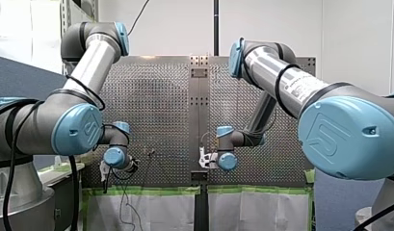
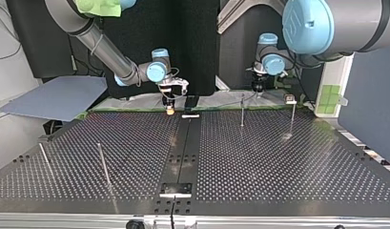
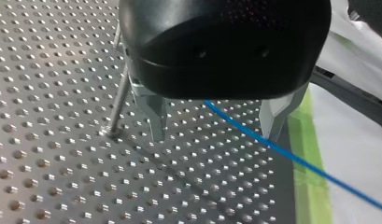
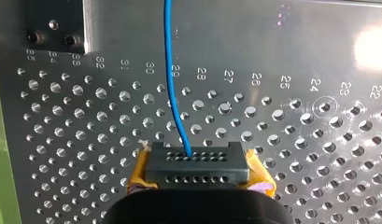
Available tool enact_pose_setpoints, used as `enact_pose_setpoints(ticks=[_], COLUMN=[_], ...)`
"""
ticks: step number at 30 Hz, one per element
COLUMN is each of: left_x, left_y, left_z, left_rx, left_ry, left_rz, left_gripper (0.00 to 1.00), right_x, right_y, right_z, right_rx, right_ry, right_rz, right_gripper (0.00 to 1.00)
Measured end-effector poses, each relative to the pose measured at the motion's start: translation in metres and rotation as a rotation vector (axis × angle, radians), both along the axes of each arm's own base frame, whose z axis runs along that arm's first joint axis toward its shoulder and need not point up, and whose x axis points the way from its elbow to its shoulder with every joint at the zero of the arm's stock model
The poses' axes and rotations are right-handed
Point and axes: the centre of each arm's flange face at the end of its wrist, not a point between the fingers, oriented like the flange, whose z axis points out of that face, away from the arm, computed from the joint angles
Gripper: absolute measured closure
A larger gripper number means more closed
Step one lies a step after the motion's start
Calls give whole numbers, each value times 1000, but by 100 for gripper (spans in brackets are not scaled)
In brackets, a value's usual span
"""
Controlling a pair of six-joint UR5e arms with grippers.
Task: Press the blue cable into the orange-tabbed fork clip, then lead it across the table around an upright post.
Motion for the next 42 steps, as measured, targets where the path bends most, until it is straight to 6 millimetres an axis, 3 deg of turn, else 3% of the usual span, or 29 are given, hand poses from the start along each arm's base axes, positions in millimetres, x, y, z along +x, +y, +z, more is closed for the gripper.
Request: enact_pose_setpoints(ticks=[10, 24, 30, 42], left_x=[3, -23, -25, -28], left_y=[-5, -15, -19, -25], left_z=[27, 27, 37, 38], left_rx=[-5, 11, 10, 1], left_ry=[-66, -56, -84, -81], left_rz=[-21, -65, -80, -94], left_gripper=[2, 2, 2, 2], right_x=[0, 0, 0, 0], right_y=[-2, -3, -3, -3], right_z=[2, 2, 2, 2], right_rx=[-6, -6, -4, -3], right_ry=[-1, 0, 1, 2], right_rz=[-1, -2, -2, -2], right_gripper=[100, 100, 100, 100])
